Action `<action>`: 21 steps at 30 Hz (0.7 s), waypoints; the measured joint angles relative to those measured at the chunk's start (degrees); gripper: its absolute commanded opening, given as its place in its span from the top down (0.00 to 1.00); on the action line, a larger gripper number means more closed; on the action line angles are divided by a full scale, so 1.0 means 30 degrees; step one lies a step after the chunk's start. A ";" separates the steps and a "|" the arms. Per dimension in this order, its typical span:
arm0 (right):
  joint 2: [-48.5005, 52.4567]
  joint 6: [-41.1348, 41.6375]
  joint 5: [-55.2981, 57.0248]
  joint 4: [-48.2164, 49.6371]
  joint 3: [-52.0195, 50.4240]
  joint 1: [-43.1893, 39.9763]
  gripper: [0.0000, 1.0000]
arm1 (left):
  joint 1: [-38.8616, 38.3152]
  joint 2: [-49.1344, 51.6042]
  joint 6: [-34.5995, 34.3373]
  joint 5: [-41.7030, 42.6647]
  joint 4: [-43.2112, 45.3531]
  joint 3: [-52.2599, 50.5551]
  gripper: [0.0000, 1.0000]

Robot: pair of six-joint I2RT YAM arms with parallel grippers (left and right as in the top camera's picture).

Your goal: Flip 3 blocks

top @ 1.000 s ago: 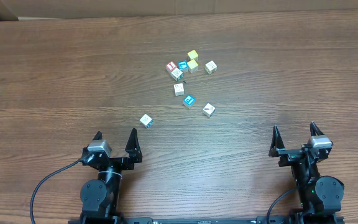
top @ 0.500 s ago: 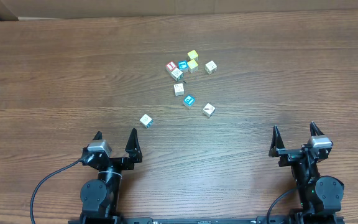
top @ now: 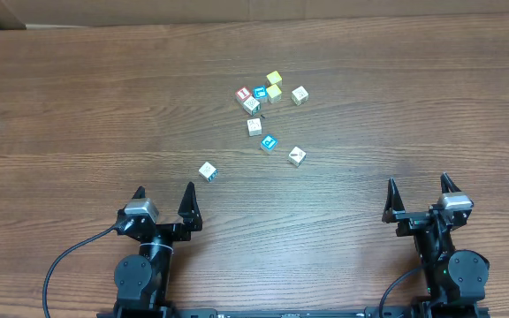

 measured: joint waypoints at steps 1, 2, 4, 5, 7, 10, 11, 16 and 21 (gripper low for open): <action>0.0000 0.0007 0.0007 -0.0015 0.0000 0.0000 0.00 | 0.0000 0.0000 0.0000 0.0000 0.0000 0.0000 0.00; 0.0000 0.0007 0.0007 -0.0015 0.0000 0.0000 0.00 | 0.0000 0.0000 0.0000 0.0000 0.0000 0.0000 0.00; 0.0000 0.0000 0.0007 -0.0007 0.0000 0.0007 0.00 | 0.0000 0.0000 0.0000 0.0000 0.0000 0.0000 0.00; 0.0000 0.0000 0.0000 -0.0007 0.0000 0.0007 0.00 | 0.0000 0.0000 0.0000 0.0000 0.0000 0.0000 0.00; 0.0000 0.0007 0.0007 -0.0007 0.0000 0.0000 0.00 | 0.0000 0.0000 0.0000 0.0000 0.0000 0.0000 0.00; 0.0000 0.0015 0.0007 -0.0007 0.0000 0.0007 0.00 | 0.0000 0.0000 0.0000 0.0000 0.0000 0.0000 0.00; 0.0000 0.0117 0.0000 0.0000 0.0000 0.0000 0.00 | 0.0000 0.0000 0.0000 0.0000 0.0000 0.0000 0.01; 0.0000 0.0903 0.0000 -0.0007 0.0000 0.0007 0.00 | 0.0000 0.0000 0.0000 0.0000 0.0000 0.0000 0.00; 0.0015 0.1173 -0.0452 -0.0852 0.0561 0.0000 0.00 | 0.0000 0.0000 0.0000 0.0000 0.0000 0.0000 0.00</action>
